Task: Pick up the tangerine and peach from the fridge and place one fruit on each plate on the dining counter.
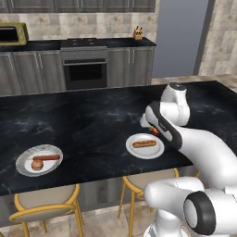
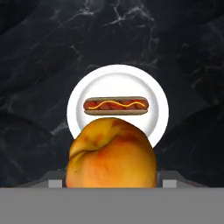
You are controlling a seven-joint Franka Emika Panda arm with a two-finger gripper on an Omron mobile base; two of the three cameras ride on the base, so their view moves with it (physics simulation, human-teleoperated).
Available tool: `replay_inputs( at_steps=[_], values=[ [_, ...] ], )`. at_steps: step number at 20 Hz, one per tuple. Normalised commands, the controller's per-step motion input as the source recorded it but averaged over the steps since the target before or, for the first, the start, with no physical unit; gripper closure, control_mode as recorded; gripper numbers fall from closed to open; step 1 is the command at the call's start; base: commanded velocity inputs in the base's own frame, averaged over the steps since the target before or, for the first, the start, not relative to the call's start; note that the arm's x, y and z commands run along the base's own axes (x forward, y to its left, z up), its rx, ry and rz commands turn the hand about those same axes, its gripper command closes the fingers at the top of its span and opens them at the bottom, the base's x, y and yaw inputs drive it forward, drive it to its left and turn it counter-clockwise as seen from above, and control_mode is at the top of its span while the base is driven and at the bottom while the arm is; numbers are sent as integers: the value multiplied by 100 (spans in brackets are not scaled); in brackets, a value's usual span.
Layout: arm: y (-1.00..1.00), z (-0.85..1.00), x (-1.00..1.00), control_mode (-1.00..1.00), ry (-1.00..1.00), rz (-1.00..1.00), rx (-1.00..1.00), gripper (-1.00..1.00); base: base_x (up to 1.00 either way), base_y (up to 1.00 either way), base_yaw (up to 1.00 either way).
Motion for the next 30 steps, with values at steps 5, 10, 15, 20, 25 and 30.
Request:
replay_inputs(
  at_steps=[5,10,15,20,25,30],
  values=[
    [0,-42,44,-100,17,5,-1,100,0,0,0],
    [6,0,-1,-100,36,1,-16,100,0,0,0],
    [1,-25,-3,-100,21,0,-10,100,0,0,0],
    [0,-77,-3,-100,0,2,0,100,0,0,0],
    [0,-48,2,-100,-2,6,1,100,0,0,0],
    [0,-11,10,-100,-3,7,1,100,0,0,0]
  ],
)
